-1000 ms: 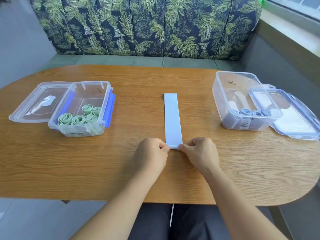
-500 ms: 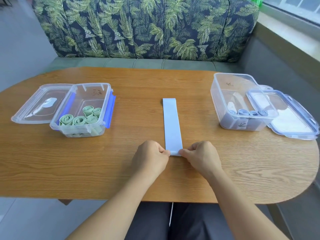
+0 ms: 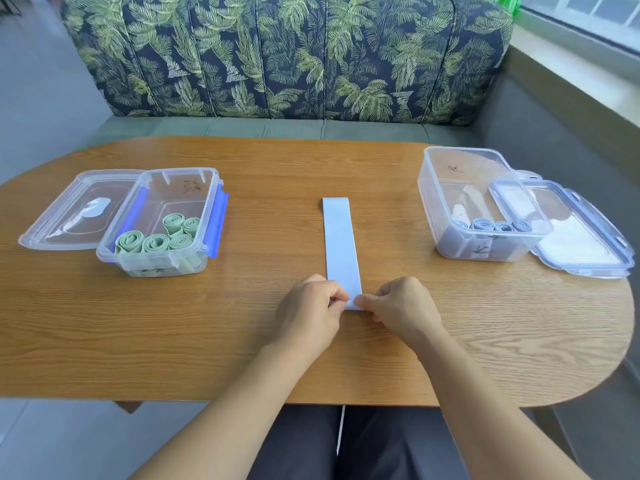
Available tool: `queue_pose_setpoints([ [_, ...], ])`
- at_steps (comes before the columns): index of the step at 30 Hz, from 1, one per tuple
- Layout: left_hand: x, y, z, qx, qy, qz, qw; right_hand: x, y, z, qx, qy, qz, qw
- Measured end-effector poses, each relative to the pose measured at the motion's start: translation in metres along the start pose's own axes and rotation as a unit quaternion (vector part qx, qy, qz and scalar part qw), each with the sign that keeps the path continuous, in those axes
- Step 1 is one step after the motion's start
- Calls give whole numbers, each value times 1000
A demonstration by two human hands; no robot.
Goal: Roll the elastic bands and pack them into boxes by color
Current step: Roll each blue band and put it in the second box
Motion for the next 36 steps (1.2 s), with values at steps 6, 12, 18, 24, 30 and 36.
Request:
queue_pose_setpoints([
  [6,0,0,-4,-11,3,-14,1000,12,0,14,27,45,-75,996],
  [12,1,2,-7,-16,4,-35,999,6,-4,14,27,25,-29,999],
  [18,2,-2,-9,7,2,-51,999,0,-4,7,35,-12,-15,999],
  [24,4,-2,-13,1,-4,-72,997,-6,-3,1,33,-34,0,999],
  [30,-7,5,-10,5,82,33,996,-8,-3,-2,36,-45,11,998],
  [36,-5,5,-9,-5,171,102,980,-8,-2,-2,31,-40,5,999],
])
Point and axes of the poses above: each hand's wrist, its own z-axis away from the middle knuckle, its own y-axis out of the back of the hand, x = y × z, the point moved 2 cm from there along -z, towards the middle knuckle, and after that the axes turned 8 degrees about -z, right-handed, at the moved point
